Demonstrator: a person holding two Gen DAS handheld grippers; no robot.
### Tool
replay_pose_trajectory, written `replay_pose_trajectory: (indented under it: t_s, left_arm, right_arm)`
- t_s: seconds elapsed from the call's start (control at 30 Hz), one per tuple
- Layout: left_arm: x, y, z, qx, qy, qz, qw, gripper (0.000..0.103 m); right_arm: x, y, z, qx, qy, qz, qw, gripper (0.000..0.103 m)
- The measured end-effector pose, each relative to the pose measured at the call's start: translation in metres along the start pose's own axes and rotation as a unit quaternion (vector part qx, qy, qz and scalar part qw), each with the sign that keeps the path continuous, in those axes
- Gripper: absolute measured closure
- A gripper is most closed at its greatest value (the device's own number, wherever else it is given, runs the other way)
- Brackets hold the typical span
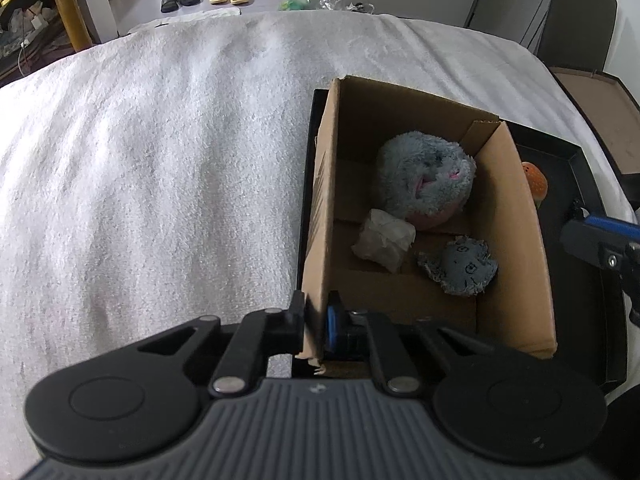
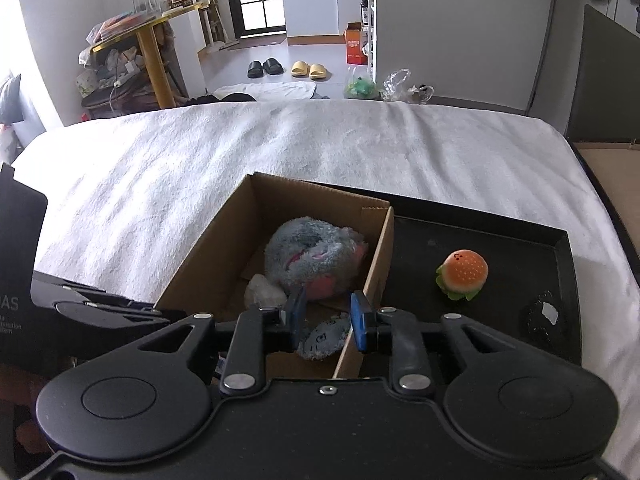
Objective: Organize soft objects
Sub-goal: 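Lift the cloth plush with the right tool and drop it into the box, then move the right tool to the black plush and grasp it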
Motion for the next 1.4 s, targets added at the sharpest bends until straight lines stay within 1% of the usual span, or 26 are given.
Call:
replay_pose_trajectory:
  t_s: [0.23,0.43,0.53,0.57,0.63,0.8,0.9,0.97,1.07,1.13,1.23,1.3,1.33,1.37,1.4]
  left_arm:
    - [0.000,0.005,-0.004,-0.009,-0.006,-0.004,0.9999,0.095]
    - [-0.001,0.006,-0.007,-0.022,-0.014,0.001,0.9997,0.095]
    - [-0.003,0.003,-0.012,-0.030,-0.026,0.009,0.9992,0.094]
    - [-0.003,0.004,-0.013,-0.033,-0.029,0.007,0.9990,0.091]
    - [-0.004,0.005,-0.015,-0.036,-0.035,0.005,0.9987,0.091]
    - [-0.006,0.003,-0.016,-0.053,-0.034,0.015,0.9979,0.088]
    - [-0.007,0.003,-0.014,-0.064,-0.030,0.016,0.9974,0.077]
    - [-0.009,0.002,-0.015,-0.072,-0.030,0.017,0.9968,0.066]
    - [-0.011,0.002,-0.016,-0.082,-0.030,0.017,0.9961,0.061]
    - [-0.012,0.000,-0.018,-0.090,-0.031,0.022,0.9952,0.060]
    - [-0.014,-0.002,-0.021,-0.102,-0.037,0.025,0.9937,0.058]
    - [-0.017,-0.002,-0.023,-0.110,-0.042,0.024,0.9927,0.054]
    - [-0.018,-0.002,-0.025,-0.114,-0.044,0.024,0.9922,0.049]
    - [-0.020,-0.002,-0.026,-0.118,-0.047,0.024,0.9916,0.045]
    - [-0.021,-0.002,-0.028,-0.122,-0.051,0.025,0.9908,0.043]
  right_arm:
    - [0.006,0.000,-0.006,0.000,-0.003,0.010,1.000,0.078]
    - [0.009,0.000,-0.018,0.001,-0.016,0.008,1.000,0.078]
    - [0.009,0.001,-0.028,0.002,-0.026,0.005,1.000,0.076]
    - [0.009,0.001,-0.031,0.003,-0.029,0.004,1.000,0.075]
    - [0.008,0.000,-0.038,0.004,-0.034,0.002,0.999,0.074]
    - [0.008,-0.003,-0.058,0.009,-0.053,0.001,0.999,0.074]
    - [0.007,-0.005,-0.070,0.012,-0.066,-0.007,0.998,0.070]
    - [0.006,-0.007,-0.080,0.015,-0.074,-0.012,0.997,0.066]
    - [0.007,-0.010,-0.093,0.019,-0.082,-0.016,0.996,0.066]
    - [0.008,-0.013,-0.101,0.022,-0.086,-0.017,0.996,0.065]
    - [0.007,-0.019,-0.117,0.028,-0.099,-0.018,0.995,0.062]
    - [0.006,-0.022,-0.129,0.035,-0.110,-0.023,0.993,0.060]
    - [0.006,-0.023,-0.134,0.036,-0.114,-0.025,0.992,0.059]
    - [0.005,-0.025,-0.140,0.039,-0.120,-0.027,0.992,0.057]
    - [0.004,-0.026,-0.145,0.040,-0.123,-0.030,0.991,0.055]
Point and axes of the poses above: each gripper's, at about its wrist camera, not at the fingertips, and y roughly against the way its jaws point, z to its left, x to its underside, the point moved 5 cm from there along -y, roughly the way its jaws point, and after that the axes turned 12 degrees about -y, right-handed, at the moved point
